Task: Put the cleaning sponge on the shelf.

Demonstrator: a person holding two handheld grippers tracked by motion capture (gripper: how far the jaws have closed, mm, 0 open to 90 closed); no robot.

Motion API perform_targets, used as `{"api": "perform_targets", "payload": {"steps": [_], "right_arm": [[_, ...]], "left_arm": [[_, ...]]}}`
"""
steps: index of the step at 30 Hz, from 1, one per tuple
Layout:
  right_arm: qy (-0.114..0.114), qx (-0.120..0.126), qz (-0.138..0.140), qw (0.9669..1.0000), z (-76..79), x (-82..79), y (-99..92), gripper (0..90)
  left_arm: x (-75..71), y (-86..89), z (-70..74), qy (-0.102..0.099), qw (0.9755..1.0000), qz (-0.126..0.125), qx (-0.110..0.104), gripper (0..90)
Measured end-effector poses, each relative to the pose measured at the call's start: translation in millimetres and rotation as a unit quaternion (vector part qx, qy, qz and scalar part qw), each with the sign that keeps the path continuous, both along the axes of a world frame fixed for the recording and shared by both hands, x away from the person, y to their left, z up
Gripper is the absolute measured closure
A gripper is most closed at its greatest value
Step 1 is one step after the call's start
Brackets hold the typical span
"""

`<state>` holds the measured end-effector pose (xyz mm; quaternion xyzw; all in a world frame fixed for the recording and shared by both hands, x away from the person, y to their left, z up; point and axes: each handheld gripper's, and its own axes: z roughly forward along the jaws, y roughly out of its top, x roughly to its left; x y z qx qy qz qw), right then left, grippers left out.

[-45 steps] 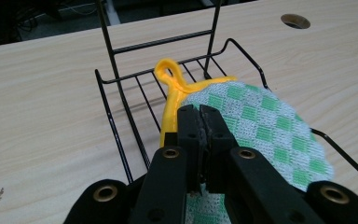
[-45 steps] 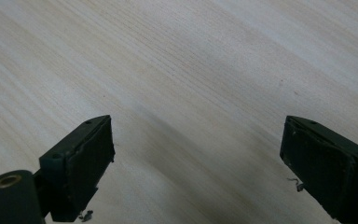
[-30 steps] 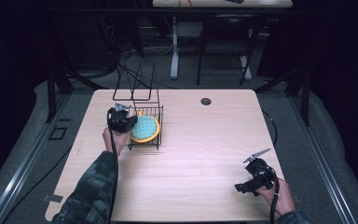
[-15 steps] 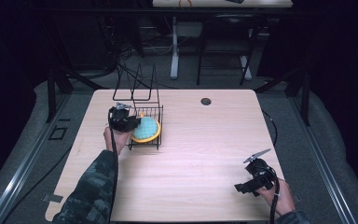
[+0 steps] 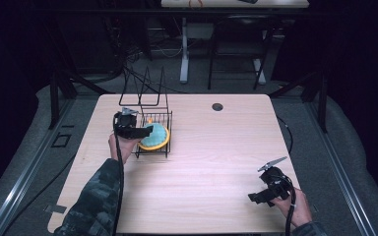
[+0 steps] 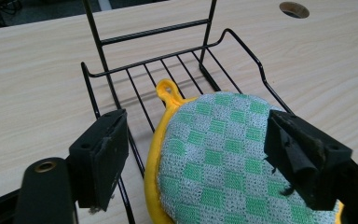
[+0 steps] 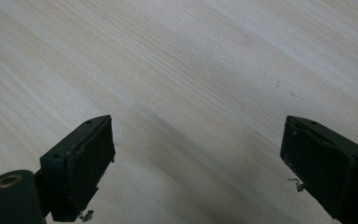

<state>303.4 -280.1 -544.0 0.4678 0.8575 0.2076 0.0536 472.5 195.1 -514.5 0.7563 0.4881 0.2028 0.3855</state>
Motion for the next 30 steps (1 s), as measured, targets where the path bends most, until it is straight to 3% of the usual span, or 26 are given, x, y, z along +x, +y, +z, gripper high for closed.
{"api": "perform_targets", "payload": {"steps": [10,16,20,24,30], "right_arm": [[-0.004,-0.004,0.002,1.0000,0.1,0.4,-0.4,9.1],[-0.005,0.001,0.002,1.0000,0.6,0.5,1.5,9.1],[-0.002,-0.002,0.004,1.0000,1.3,1.2,2.3,9.1],[-0.002,0.000,0.003,1.0000,1.3,1.8,2.1,9.1],[-0.006,0.000,0.004,1.0000,0.6,1.4,3.7,9.1]], "left_arm": [[-10.0,3.2,6.5,0.006,0.9998,0.002,-0.017,14.7],[-12.7,4.9,-2.4,0.008,1.0000,0.001,-0.005,13.4],[-16.9,6.7,-1.0,0.004,0.9999,0.000,-0.016,12.2],[-22.1,9.7,-4.0,-0.003,1.0000,0.000,-0.006,11.5],[-28.3,10.2,0.2,-0.010,0.9998,0.000,-0.017,10.9]]}}
